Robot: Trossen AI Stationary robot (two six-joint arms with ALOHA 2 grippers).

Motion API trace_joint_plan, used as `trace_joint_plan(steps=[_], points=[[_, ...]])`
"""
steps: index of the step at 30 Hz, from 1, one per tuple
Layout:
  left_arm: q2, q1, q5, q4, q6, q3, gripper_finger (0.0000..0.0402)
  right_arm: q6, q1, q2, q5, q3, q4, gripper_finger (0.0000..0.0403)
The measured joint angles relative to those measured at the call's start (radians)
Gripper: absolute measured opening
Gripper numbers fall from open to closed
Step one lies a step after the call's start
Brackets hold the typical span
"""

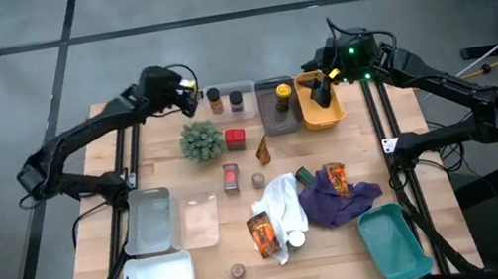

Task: Sort spices by type
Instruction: Put the top white seasoning bottle into the gray bin

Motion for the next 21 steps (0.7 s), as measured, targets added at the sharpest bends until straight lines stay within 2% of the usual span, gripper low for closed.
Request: trace_joint_plan(steps=[4,8,11,17,21], points=[[-0.103,-0.032,0.004,-0.101,0.0,0.065,0.0187,0.0,0.0,0.0,-0.104,0.0,0.002,0.0225],[-0.218,-0.094,0.073,-0.188,-0.023,0.099,0.0187,0.0,0.001,0.004,-0.155,0.0,0.008,0.0225],[-0.299,-0.161,0.117,-0.265,-0.058,0.1,0.0187,0.0,0.001,0.015,-0.16,0.0,0.011,0.0225],[-0.431,-0.315,0.119,-0.524,-0.146,0.1,0.0187,0.0,0.001,0.065,-0.16,0.0,0.011,0.0225],[-0.492,-0.411,0.12,-0.731,-0.287,0.1,0.0187,-0.001,0.001,0.104,-0.16,0.0,0.011,0.0225]])
